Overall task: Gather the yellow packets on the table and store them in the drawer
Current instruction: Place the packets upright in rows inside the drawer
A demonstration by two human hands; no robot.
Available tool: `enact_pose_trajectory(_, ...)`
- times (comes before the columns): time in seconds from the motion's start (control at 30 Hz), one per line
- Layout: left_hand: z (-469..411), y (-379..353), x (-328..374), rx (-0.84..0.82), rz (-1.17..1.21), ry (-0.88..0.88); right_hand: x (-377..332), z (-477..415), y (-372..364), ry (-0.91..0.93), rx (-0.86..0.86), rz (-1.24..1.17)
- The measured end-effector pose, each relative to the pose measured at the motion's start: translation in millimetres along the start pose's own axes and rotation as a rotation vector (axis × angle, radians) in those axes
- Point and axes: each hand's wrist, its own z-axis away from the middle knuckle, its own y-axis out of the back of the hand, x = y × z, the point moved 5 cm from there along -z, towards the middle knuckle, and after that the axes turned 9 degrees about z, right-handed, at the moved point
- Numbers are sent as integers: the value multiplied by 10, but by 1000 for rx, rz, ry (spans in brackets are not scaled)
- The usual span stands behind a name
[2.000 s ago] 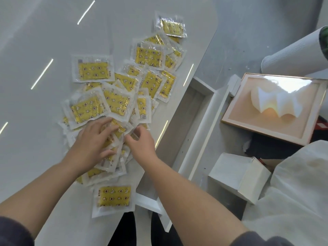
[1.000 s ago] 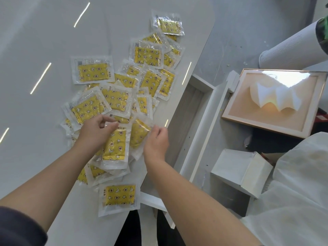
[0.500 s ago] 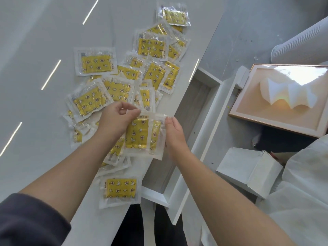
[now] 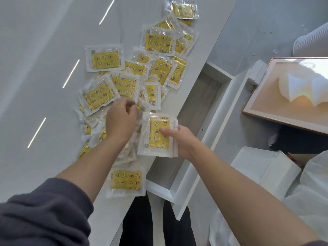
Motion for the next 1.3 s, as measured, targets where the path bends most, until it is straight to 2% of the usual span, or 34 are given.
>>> enact_pose_trajectory(0.1,-357,85,55,-32,-368,-220,-104,-13,-3,-1,-70,-109)
enact_pose_trajectory(0.23,-656,-76,78,-315,-749,-339,-194,-49,1,8,-117,-123)
enact_pose_trajectory(0.3,-752,-112,74,-379,-845,-378,-212,-60,-4,5,-140,-102)
enact_pose_trajectory(0.47,-941,-113,202,-388,-940,-495,-211,-107,12,-15,-146,-61)
enact_pose_trajectory(0.67,-1003,-140,255,-408,-826,-491,-242,-153,10,-11,-158,-79)
enact_pose_trajectory(0.83,-853,-62,393,-348,-624,-616,-224,-147,15,-16,-155,-50)
enact_pose_trajectory(0.93,-724,54,405,-430,-258,-412,-206,-121,11,-17,-143,-55)
enact_pose_trajectory(1.0,-669,160,359,-409,-144,-335,-208,-96,-15,-18,-142,-41)
enact_pose_trajectory(1.17,-820,537,-44,-285,-279,-169,-231,-124,-150,-21,-161,-6)
enact_pose_trajectory(1.23,-924,671,-239,-309,-347,-115,-239,-159,-209,-25,-159,-1)
enact_pose_trajectory(1.3,-994,720,-420,-398,-515,-102,-233,-198,-253,-26,-157,-6)
